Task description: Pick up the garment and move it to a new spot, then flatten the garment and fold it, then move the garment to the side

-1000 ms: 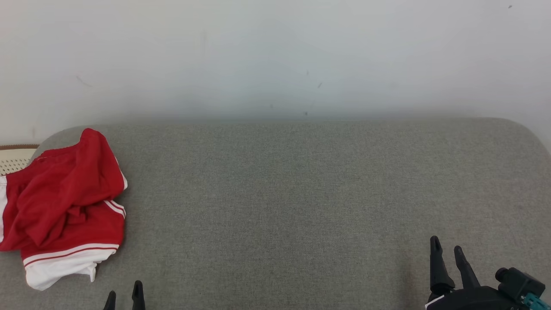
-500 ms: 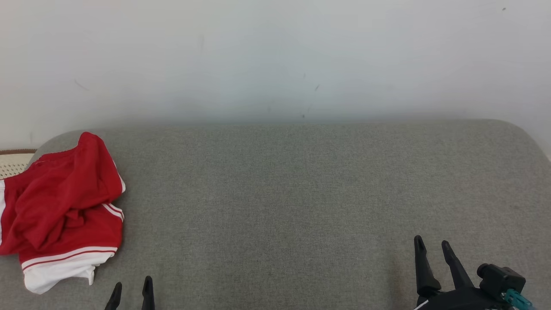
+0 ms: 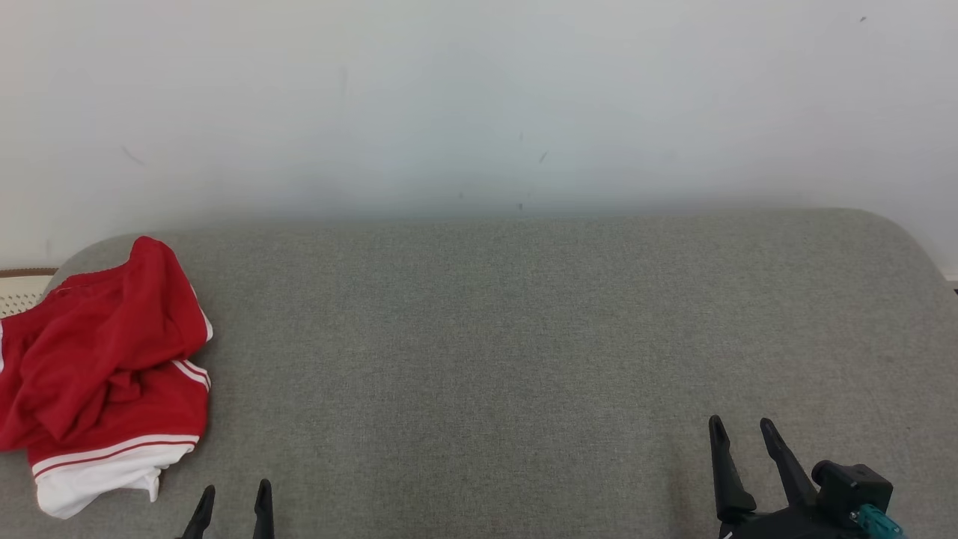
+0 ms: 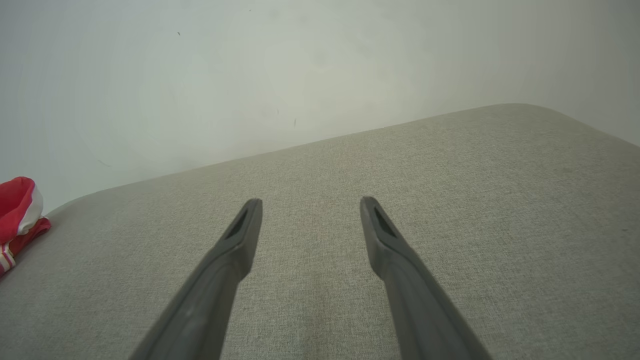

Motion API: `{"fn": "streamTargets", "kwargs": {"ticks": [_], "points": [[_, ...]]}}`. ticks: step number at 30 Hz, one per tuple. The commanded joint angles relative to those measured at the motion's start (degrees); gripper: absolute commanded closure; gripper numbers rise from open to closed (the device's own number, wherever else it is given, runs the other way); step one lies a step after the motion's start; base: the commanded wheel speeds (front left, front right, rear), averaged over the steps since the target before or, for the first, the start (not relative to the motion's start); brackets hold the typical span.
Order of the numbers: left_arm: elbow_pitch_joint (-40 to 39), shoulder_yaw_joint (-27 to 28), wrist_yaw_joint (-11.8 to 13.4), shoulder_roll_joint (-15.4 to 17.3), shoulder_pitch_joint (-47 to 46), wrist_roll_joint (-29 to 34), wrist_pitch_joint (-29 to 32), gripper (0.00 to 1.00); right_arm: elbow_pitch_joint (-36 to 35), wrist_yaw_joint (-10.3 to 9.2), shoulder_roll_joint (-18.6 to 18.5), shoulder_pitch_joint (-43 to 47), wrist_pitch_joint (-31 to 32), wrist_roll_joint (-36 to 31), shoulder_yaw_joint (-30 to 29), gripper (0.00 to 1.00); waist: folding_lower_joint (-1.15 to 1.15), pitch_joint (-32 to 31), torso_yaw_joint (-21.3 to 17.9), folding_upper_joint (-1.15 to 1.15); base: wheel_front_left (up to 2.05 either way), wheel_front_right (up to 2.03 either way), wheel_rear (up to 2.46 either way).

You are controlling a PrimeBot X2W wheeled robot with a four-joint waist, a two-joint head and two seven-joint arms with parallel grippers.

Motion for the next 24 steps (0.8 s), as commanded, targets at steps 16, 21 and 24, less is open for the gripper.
{"fn": "streamTargets", "kwargs": {"ticks": [16, 21, 24], "points": [[0.4, 0.5, 2.0, 0.3, 1.0, 5.9, -1.8, 0.0, 0.6, 0.04, -0.1, 0.8, -1.8, -7.1, -0.2, 0.0, 0.0, -0.5, -0.6, 0.0, 0.0, 0.0, 0.0], [0.9, 1.0, 2.5, 0.3, 1.3, 4.9, -1.8, 0.0, 0.3, 0.04, 0.4, 1.1, -1.8, -7.7, -1.0, 0.0, 0.0, -0.5, -0.5, 0.0, 0.0, 0.0, 0.0], [1.1, 1.3, 2.8, 0.3, 1.4, 4.8, -1.8, 0.0, 0.2, 0.04, 0.6, 1.5, -1.8, -8.3, -1.6, 0.0, 0.0, -0.6, -0.3, 0.0, 0.0, 0.0, 0.0]]}}
